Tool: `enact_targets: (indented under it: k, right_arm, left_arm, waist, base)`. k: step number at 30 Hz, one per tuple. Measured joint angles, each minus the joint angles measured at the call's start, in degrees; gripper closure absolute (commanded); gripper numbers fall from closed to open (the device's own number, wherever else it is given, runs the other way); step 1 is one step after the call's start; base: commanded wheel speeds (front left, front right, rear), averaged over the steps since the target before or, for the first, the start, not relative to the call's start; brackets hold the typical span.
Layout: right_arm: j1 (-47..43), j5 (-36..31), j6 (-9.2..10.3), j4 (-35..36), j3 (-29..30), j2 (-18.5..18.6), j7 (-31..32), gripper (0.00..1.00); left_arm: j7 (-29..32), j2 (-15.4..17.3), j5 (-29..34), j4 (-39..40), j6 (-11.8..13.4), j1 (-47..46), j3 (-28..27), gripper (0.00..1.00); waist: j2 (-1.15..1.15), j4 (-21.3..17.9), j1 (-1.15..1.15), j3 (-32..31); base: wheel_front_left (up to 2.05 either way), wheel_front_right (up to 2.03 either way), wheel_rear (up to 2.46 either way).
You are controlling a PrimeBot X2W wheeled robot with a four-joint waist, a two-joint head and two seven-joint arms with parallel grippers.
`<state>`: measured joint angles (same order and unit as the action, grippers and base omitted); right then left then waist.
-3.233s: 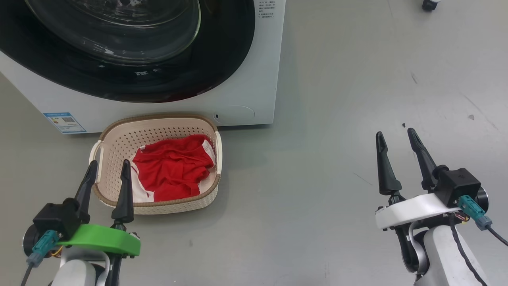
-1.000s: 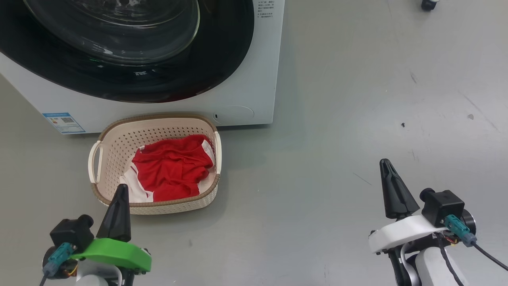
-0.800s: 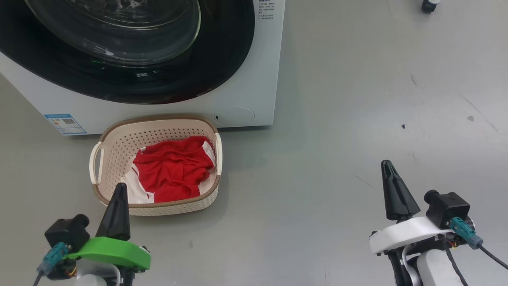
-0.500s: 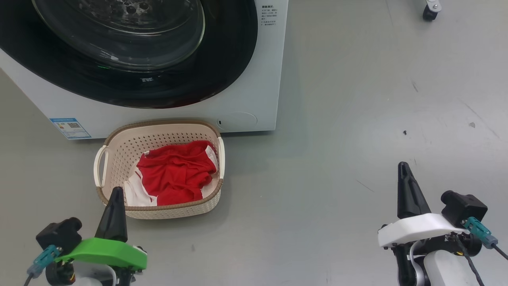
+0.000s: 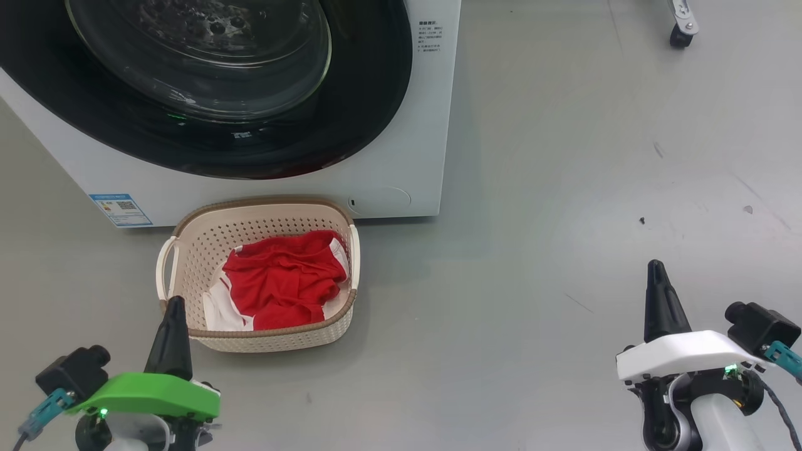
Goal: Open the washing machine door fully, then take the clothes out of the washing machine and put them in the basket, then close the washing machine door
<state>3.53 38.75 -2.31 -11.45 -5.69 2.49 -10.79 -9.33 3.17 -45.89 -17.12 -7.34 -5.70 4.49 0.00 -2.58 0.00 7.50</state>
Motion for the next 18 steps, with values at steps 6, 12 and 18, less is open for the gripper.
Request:
enact_targets:
  k: [6,12,18]
  right_arm:
    - [-0.01,4.89,-0.14,-0.01,0.60,0.42,1.24,1.00]
    - [-0.01,9.77,-0.56,-0.05,1.24,0.94,2.33,1.00]
    - [-0.01,14.78,-0.59,-0.19,1.80,1.15,3.26,1.00]
  left_arm:
    - [1.26,0.03,-4.05,0.20,0.00,0.08,-0.47,1.00]
    - [2.23,0.09,-8.22,0.40,0.00,0.09,-0.80,1.00]
    - [3.30,0.15,-12.48,0.55,0.00,0.10,-1.21,1.00]
  waist:
    - [0.00,0.22,0.00,-0.61]
    - [0.00,0.43,0.00,-1.22]
    - [0.00,0.65,0.00,-1.82]
  base:
    - [0.00,0.00,0.00]
    - [0.00,0.00,0.00]
    - [0.00,0.00,0.00]
